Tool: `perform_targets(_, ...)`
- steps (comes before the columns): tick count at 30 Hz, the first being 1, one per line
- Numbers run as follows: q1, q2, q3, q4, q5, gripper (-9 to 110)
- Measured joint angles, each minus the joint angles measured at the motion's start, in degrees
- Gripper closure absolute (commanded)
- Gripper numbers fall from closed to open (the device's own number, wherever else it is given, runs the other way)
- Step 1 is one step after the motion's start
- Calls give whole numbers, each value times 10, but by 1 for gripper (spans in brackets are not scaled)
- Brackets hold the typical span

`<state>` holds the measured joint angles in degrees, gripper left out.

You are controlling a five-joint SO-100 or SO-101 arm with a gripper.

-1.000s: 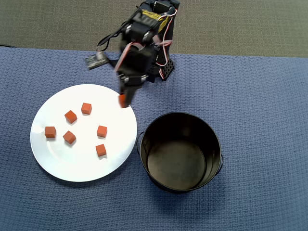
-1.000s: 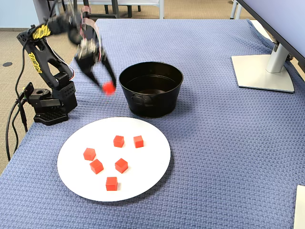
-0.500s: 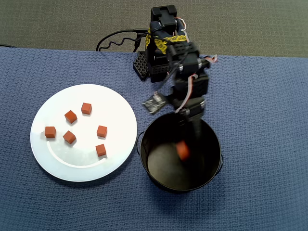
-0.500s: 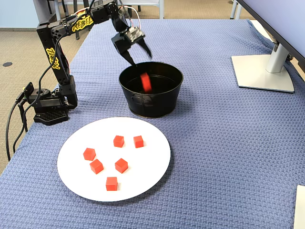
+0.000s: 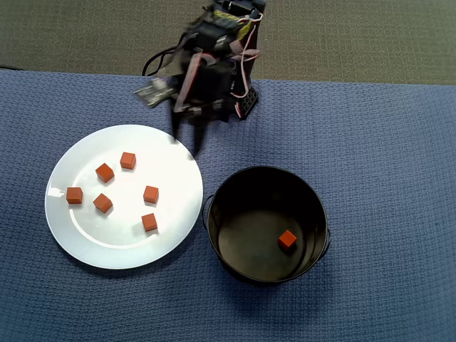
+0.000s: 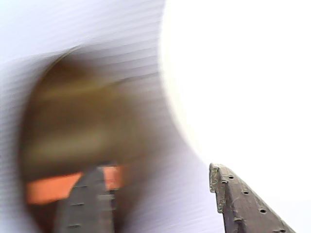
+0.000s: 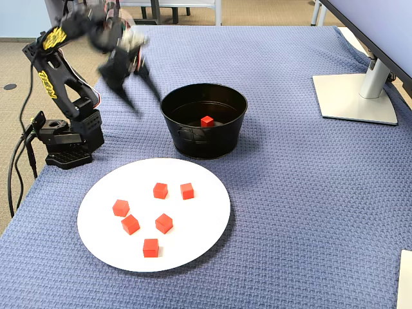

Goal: Pick up the red cubes from the white plate and place them in the black recipient

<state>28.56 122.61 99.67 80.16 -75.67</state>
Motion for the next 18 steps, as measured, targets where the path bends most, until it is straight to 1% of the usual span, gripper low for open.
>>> perform_targets(2,54,-4,41,-47,-43,84)
perform_targets(5,92,-40,64,-85,-28,84)
perform_targets(9,134,-125,64,-121,73,79)
perform_targets(13,162,-220,64,-134,193,77)
perform_targets(18,172,-314,52,-129,278,76)
